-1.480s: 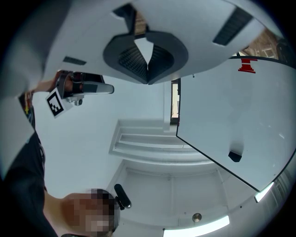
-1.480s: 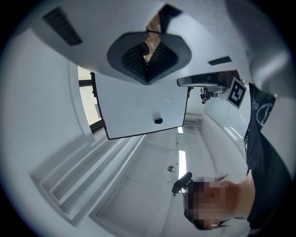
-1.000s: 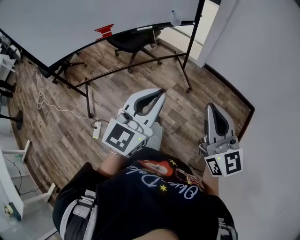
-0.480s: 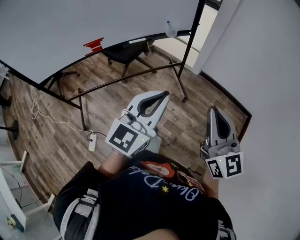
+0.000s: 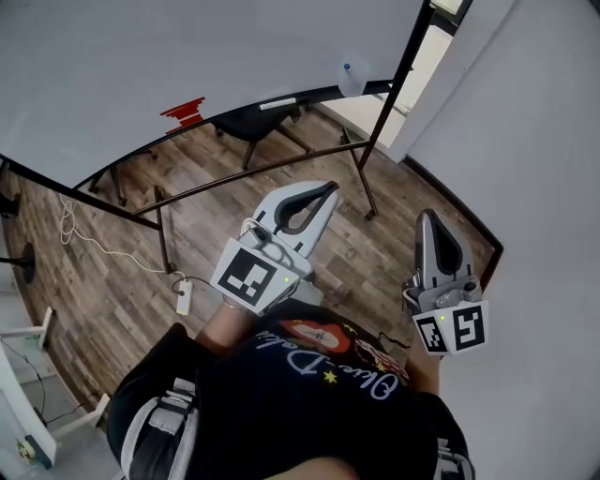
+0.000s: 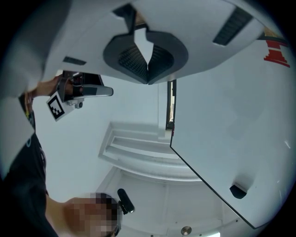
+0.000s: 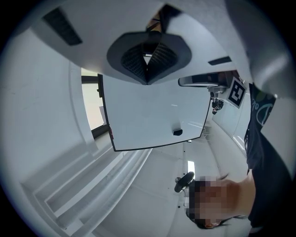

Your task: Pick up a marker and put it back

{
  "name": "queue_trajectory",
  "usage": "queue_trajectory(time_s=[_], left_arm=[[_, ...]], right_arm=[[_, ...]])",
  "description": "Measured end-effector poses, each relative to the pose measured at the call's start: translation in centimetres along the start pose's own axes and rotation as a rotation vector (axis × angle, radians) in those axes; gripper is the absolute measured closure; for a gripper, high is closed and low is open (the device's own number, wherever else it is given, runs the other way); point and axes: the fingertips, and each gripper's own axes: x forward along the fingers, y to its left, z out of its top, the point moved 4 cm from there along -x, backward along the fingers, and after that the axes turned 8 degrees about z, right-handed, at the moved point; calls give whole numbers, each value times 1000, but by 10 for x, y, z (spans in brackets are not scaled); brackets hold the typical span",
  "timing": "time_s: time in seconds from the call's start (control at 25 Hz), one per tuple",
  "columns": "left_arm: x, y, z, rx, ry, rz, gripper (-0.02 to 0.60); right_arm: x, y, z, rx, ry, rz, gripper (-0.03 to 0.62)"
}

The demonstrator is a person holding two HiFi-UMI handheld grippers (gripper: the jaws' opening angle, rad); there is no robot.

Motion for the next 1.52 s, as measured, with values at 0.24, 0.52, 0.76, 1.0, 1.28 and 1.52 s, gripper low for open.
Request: queue_trajectory(time_s=[0.24,0.52,0.76,1.0,1.28,1.52], left_arm=[[31,40,-2,4,-13,14,578],[54,75,-13,-1,11,52,578],[67,85,-24,-15,45,109,578],[96,99,-32,-6,54,246,578],[153,106,-29,29,35,357,578],[190,106,-36,30,58,474,578]], right_arm=[[46,-25,-5,-10,7,10,594],[87,-44,-18,7,25,45,594],[111,-68,-27,22,38,95,594],[144,-116,-36,41,22,194,594],[189,-174,-42,42,23,333,594],[219,-217,-50,41,39,447,594]])
